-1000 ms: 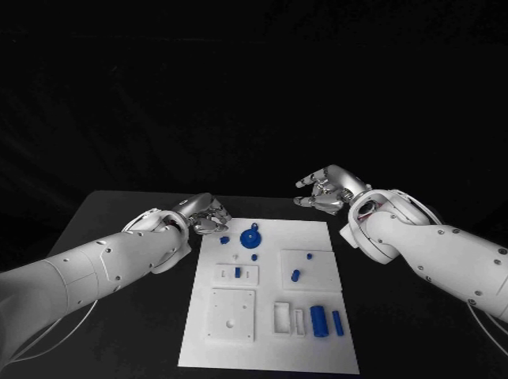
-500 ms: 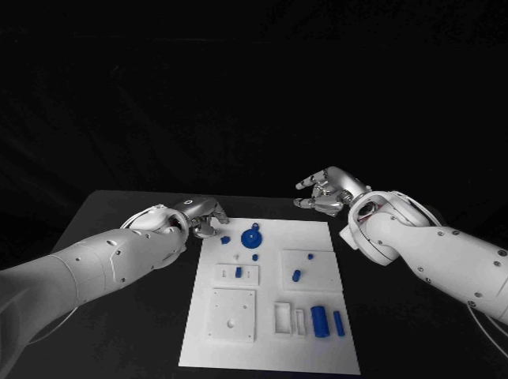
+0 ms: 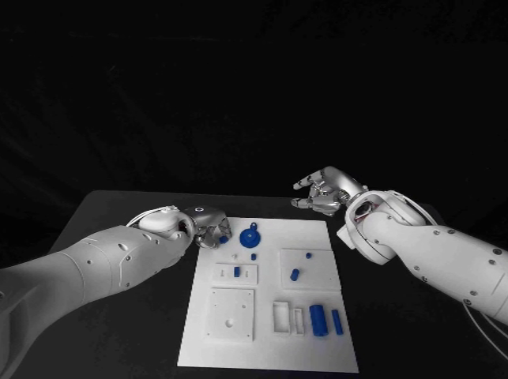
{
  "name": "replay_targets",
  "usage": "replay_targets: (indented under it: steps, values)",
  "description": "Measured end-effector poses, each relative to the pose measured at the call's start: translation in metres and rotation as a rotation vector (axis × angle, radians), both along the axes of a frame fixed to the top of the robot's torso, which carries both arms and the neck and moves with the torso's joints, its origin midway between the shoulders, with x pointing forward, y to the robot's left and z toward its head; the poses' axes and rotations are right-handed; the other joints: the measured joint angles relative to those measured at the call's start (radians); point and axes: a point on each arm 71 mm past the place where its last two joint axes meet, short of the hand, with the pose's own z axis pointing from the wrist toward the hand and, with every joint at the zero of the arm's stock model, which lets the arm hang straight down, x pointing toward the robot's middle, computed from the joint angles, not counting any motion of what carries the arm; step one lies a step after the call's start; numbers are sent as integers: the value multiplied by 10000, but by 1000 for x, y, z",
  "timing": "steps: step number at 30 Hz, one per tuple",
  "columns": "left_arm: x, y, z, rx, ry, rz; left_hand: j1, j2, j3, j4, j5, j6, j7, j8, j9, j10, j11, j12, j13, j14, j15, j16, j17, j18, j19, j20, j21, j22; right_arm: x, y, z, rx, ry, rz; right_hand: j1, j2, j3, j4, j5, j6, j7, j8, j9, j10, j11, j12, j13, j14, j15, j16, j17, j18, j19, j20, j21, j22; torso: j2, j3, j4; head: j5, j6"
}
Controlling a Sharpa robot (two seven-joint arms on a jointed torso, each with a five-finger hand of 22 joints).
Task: Assemble the parts on the task board
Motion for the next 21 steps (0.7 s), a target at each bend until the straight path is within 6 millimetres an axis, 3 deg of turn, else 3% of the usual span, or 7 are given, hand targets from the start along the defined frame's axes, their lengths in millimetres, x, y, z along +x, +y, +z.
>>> replay_targets:
  steps: [11,17,21]
  values:
    - [2,-5,1,354,-26,-197,-5,4,19,92,-92,-109,32,0,0,190,-23,0,1,0,0,169,-206,0,72,0,-104,8,0,1,0,7,10,28,-40,40,29,29,-1,-7,7,0,0,0,0,0,17,0,0,0,-1,0,0,0,0,0,-4,-14,4,-33,0]
    - [4,-7,1,411,-40,-216,-79,188,319,12,-71,-68,72,0,0,269,46,0,-1,1,0,279,-269,0,71,0,49,6,0,2,0,10,16,37,-40,40,29,29,-6,-10,10,0,0,0,-1,0,17,0,0,0,-1,1,0,0,0,0,-9,-20,6,-41,-11]
    - [5,-8,1,458,-43,-203,-140,325,577,-95,-82,81,178,0,-1,732,47,0,-4,1,0,422,-267,-1,29,-42,355,6,0,2,0,12,19,44,-40,40,57,0,-6,-15,15,0,0,0,-1,0,17,0,0,0,-2,0,0,0,0,0,-14,-23,12,-46,-17]
